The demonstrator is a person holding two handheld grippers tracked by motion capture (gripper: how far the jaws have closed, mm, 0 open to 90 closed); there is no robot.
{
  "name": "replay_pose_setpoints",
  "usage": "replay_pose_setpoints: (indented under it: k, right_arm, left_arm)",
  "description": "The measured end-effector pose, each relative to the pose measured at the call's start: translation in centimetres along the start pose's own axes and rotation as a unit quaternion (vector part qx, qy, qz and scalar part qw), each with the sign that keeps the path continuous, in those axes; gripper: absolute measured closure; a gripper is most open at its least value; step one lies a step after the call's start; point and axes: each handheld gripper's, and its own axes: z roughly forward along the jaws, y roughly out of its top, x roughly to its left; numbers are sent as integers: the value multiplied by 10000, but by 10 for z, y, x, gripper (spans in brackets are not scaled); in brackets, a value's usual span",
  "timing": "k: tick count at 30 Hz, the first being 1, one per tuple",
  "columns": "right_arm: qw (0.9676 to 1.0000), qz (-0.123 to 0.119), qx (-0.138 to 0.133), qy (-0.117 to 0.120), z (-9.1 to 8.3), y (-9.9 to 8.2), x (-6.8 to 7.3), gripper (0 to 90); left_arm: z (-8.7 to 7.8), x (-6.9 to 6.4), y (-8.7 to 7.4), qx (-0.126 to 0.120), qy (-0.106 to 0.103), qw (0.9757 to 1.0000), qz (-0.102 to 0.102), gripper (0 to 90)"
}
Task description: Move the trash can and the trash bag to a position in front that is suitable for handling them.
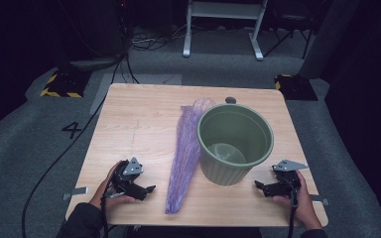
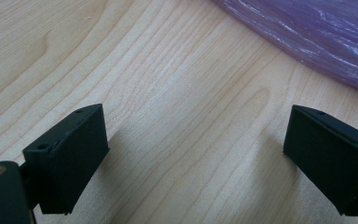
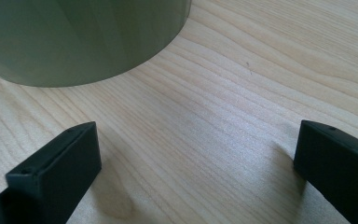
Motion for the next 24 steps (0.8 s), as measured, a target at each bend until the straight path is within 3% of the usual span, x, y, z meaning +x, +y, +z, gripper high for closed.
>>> replay_pose_setpoints:
  k: [19, 24]
  right_arm:
    - [10000, 33, -2, -31, 0, 0, 0, 4]
    - [10000, 34, -3, -31, 0, 0, 0, 4]
  left_arm:
    - [1, -1, 1, 8, 35, 10000, -20, 52]
    - [-1, -4, 5, -16, 89, 9999, -73, 172]
